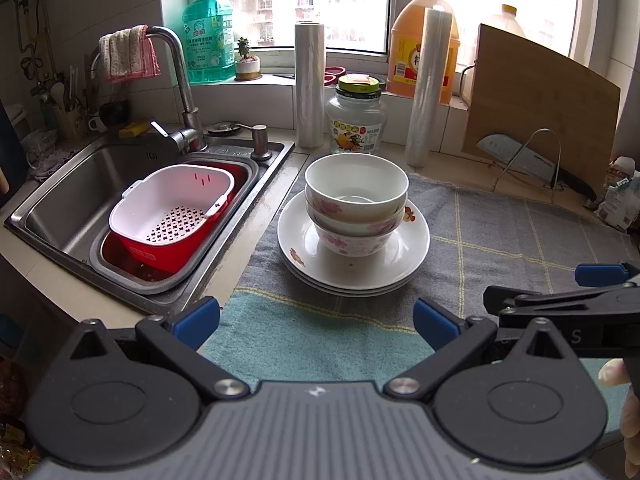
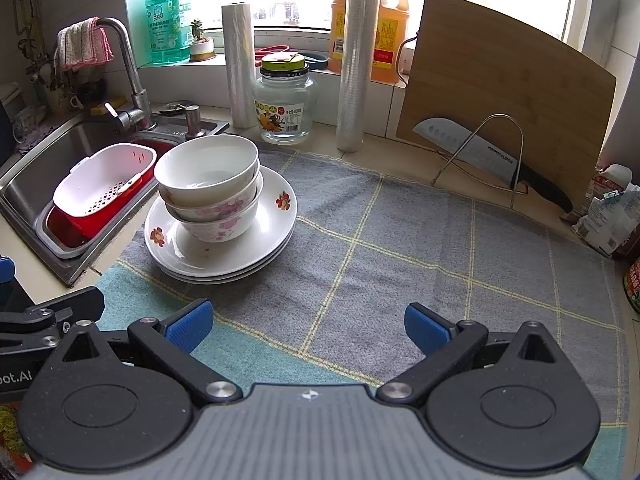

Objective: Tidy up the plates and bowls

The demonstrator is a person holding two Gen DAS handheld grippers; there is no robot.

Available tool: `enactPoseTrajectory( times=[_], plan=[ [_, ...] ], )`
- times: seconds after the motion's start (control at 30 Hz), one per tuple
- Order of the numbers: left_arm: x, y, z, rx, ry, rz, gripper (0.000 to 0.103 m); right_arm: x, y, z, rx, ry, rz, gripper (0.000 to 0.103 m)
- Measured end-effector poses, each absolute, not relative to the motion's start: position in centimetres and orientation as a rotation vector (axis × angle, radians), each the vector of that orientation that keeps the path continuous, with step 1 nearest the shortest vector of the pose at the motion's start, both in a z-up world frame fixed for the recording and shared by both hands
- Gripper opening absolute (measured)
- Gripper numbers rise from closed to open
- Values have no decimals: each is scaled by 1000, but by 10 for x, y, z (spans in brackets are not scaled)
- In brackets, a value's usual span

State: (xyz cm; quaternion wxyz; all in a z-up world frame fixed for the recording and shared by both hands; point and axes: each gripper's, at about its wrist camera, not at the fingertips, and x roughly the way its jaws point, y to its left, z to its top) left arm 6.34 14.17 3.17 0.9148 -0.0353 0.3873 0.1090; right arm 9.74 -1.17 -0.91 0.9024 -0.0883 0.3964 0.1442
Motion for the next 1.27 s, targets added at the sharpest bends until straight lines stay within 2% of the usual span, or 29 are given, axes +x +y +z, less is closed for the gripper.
enactPoseTrajectory(
  times=[1.27],
  plan=[
    [70,145,32,-41,807,275,102,99,-13,-10,-180,822,305,103]
  ],
)
